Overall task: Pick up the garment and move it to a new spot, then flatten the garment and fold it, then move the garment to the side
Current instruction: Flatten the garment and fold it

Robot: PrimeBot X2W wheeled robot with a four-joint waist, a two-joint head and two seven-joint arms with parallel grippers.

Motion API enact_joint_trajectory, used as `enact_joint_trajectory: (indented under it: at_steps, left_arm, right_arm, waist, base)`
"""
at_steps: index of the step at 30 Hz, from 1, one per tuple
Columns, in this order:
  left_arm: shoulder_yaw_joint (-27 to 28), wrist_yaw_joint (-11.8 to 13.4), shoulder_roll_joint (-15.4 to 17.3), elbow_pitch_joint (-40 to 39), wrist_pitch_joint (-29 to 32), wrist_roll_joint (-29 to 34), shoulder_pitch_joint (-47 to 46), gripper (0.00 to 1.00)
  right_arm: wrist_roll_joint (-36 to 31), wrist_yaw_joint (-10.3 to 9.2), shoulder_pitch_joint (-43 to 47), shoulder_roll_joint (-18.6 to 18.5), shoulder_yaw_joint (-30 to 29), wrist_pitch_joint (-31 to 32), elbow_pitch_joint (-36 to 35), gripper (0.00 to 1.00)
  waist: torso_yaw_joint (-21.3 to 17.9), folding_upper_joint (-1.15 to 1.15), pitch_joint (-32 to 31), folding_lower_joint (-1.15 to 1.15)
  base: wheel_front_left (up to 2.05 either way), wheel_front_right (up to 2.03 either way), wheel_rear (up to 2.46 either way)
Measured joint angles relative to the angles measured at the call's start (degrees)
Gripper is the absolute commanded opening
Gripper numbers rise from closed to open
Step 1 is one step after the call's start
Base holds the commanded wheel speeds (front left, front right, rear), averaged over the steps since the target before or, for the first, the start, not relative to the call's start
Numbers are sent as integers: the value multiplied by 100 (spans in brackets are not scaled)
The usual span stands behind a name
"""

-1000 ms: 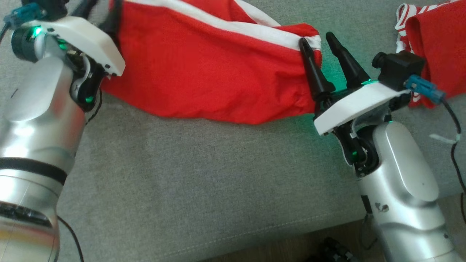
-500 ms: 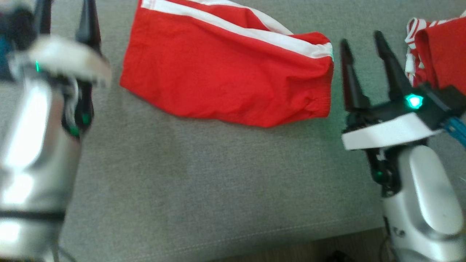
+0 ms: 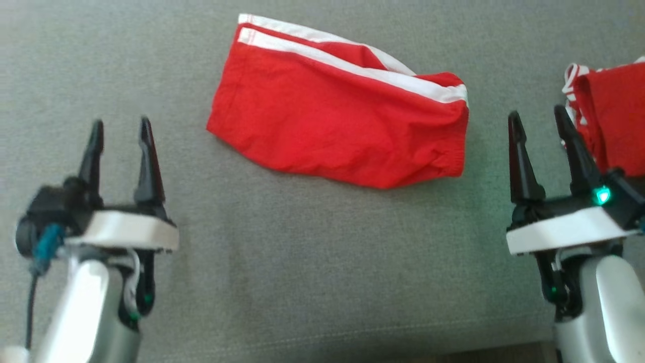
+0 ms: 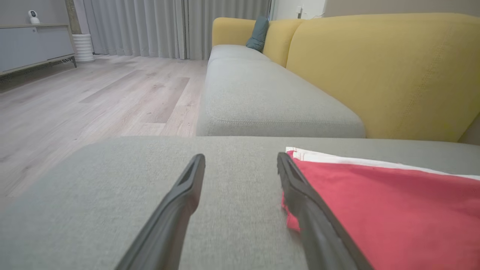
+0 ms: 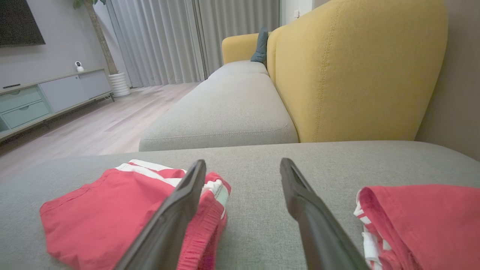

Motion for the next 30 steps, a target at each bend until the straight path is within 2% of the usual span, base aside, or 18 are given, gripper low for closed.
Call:
enact_joint_trajectory:
  at_steps: [6,22,25,30]
  left_arm:
    - [24,-12,-143,-76,0,70,363,100]
    - [74,-263,-272,85,0,210,366,100]
    - [24,-416,-287,250,29,185,318,100]
    - [-292,-839,-342,678,612,55,-411,100]
  right_arm:
    - [0,0,191,7,-8,107,-64,100]
    - [1,0,226,11,20,164,-87,100]
    - [1,0,226,14,12,178,-92,100]
    - [0,0,202,21,22,241,-160,100]
  waist:
    - [89,0,-163,0]
    - [100,0,-113,0]
    - [105,0,-79,0]
    - [90,0,101,0]
  base:
    - [0,0,0]
    - [0,0,0]
    - [0,0,0]
    - [0,0,0]
